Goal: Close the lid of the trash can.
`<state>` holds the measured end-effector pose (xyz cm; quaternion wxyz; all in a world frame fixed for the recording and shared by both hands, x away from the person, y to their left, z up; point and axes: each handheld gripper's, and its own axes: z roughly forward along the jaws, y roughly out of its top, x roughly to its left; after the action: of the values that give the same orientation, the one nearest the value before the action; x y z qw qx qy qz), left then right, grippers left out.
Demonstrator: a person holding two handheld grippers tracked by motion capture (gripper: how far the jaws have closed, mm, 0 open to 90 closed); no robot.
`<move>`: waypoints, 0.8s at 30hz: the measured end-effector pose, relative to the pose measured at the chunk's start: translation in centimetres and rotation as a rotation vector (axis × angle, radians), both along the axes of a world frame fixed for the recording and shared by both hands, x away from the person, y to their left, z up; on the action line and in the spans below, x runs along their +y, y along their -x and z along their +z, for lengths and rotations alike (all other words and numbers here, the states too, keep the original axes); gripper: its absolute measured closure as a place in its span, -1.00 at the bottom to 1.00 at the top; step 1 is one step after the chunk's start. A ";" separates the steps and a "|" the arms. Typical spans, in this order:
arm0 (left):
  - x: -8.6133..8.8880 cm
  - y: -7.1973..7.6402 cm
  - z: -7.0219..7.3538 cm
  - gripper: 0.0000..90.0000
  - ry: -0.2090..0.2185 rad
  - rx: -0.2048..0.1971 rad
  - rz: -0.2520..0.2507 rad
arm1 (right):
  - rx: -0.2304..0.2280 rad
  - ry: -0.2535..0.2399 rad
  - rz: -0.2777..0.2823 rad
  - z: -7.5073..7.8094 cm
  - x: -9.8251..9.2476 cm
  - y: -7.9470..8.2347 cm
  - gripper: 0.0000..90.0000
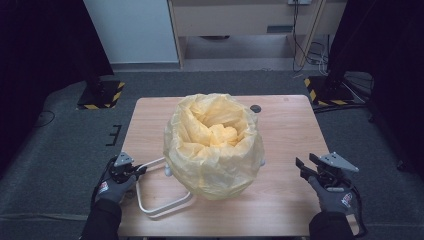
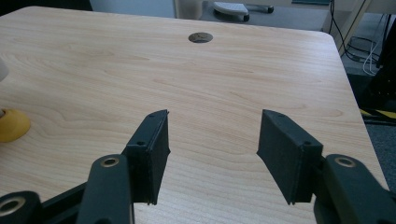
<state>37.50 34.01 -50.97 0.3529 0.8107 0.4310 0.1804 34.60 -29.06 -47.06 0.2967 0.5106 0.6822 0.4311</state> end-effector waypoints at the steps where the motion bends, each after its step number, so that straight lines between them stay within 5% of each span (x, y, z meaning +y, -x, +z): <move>1: 0.1 0.1 0.1 0.77 0.006 -0.003 0.005 | -0.008 -0.005 0.002 -0.1 0.1 -0.1 -0.04; 18: 3.2 1.6 3.7 0.77 0.260 -0.182 0.168 | -0.006 0.004 0.008 0.1 0.1 0.1 -0.04; 24: 4.7 2.0 4.3 0.77 0.306 -0.229 0.205 | -0.003 0.007 0.008 0.1 0.1 0.0 -0.04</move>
<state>35.50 38.68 -46.67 0.4982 0.6737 0.4907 0.2391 34.59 -28.92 -46.98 0.2978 0.5062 0.6854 0.4305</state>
